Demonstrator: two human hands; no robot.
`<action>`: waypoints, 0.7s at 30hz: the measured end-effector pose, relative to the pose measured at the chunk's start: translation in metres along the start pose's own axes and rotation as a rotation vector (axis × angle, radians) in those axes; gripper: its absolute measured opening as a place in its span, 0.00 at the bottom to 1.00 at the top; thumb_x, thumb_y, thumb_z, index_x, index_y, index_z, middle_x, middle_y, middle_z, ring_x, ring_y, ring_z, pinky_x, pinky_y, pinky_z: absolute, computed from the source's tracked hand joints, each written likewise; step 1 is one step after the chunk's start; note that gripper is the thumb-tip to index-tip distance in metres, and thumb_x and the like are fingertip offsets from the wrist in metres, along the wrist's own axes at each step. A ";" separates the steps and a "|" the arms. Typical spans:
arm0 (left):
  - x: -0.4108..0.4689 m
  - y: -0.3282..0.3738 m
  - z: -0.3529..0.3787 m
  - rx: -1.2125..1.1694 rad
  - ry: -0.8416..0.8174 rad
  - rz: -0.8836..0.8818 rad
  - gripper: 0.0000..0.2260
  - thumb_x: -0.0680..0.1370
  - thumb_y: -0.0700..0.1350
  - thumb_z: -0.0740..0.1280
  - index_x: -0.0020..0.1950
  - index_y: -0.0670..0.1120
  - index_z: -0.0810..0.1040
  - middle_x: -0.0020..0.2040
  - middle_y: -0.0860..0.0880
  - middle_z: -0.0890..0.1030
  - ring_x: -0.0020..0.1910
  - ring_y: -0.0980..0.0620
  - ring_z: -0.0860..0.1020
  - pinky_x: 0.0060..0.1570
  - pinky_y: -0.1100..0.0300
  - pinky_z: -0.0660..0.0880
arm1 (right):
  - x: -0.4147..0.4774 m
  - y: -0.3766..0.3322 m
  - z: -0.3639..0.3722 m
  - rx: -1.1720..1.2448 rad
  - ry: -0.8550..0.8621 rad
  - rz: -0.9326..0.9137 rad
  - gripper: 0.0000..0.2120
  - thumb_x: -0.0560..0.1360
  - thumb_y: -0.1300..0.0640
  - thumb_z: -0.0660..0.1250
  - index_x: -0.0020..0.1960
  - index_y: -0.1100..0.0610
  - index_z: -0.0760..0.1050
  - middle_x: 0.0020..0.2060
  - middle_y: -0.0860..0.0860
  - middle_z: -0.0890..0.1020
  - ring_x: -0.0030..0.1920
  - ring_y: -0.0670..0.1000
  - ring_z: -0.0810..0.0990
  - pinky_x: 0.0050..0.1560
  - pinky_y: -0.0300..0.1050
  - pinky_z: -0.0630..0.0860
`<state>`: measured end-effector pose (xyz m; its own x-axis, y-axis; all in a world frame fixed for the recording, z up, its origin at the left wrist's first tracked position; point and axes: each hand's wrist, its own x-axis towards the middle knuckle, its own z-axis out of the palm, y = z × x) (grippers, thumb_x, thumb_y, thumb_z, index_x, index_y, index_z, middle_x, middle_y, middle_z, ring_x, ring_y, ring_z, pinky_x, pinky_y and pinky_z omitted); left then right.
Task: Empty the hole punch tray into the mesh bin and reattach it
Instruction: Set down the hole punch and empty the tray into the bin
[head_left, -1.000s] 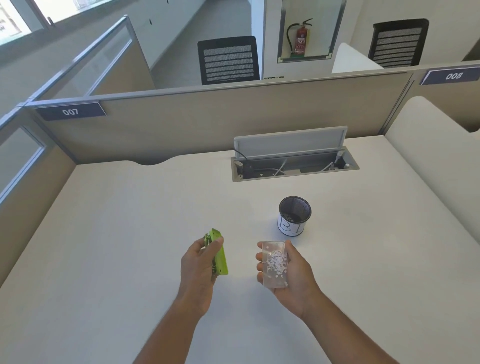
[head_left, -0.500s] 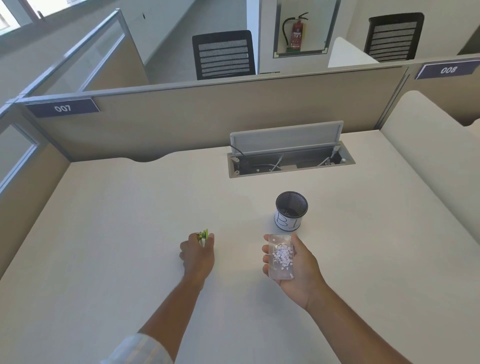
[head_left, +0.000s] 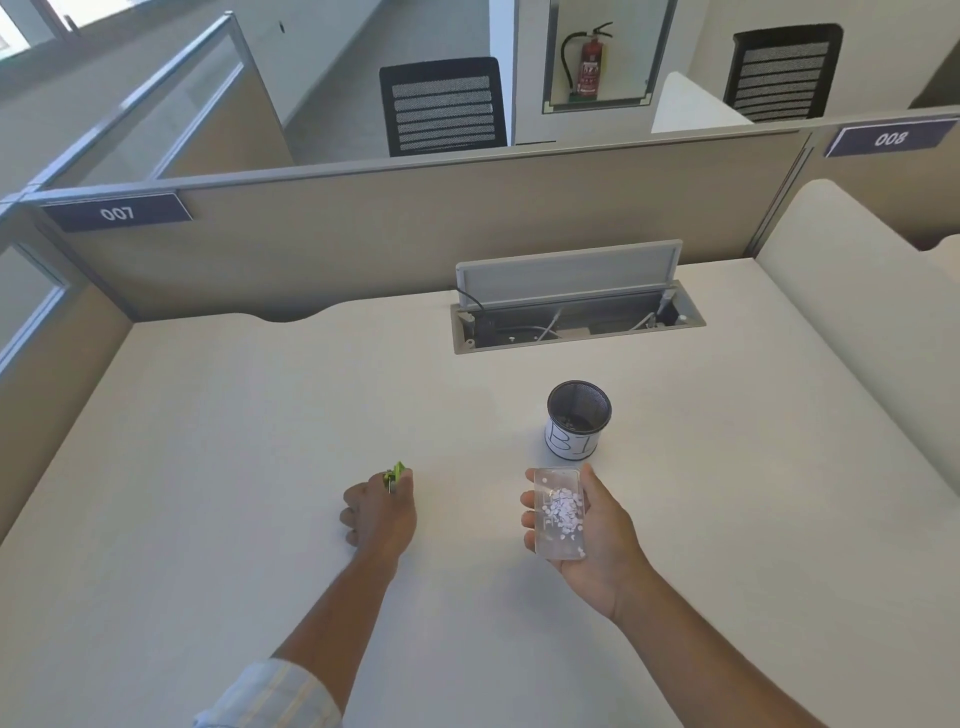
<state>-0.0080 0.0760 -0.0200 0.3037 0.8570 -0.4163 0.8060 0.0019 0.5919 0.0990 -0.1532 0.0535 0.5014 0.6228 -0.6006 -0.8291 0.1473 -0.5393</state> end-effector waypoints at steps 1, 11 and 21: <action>0.000 0.000 -0.001 -0.007 0.000 0.006 0.16 0.85 0.61 0.59 0.57 0.49 0.75 0.70 0.43 0.69 0.59 0.41 0.68 0.66 0.43 0.71 | -0.001 0.000 0.001 -0.016 -0.003 -0.007 0.30 0.85 0.38 0.54 0.63 0.61 0.83 0.44 0.59 0.86 0.38 0.56 0.84 0.41 0.50 0.80; -0.072 0.028 -0.012 -0.281 0.163 0.380 0.14 0.83 0.52 0.70 0.67 0.49 0.82 0.66 0.47 0.80 0.65 0.44 0.76 0.68 0.48 0.73 | -0.012 0.000 0.005 -0.084 0.116 -0.096 0.24 0.86 0.46 0.59 0.56 0.67 0.83 0.43 0.63 0.87 0.37 0.62 0.87 0.37 0.52 0.86; -0.124 0.079 0.015 -0.562 -0.512 0.213 0.09 0.81 0.46 0.71 0.47 0.49 0.91 0.38 0.52 0.88 0.36 0.55 0.82 0.41 0.57 0.75 | -0.001 -0.021 0.006 -0.331 0.380 -0.217 0.14 0.83 0.53 0.62 0.44 0.58 0.81 0.40 0.58 0.82 0.39 0.57 0.80 0.37 0.44 0.75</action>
<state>0.0255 -0.0377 0.0677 0.7288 0.5248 -0.4399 0.3680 0.2416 0.8979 0.1146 -0.1525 0.0691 0.7572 0.2743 -0.5928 -0.6054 -0.0462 -0.7946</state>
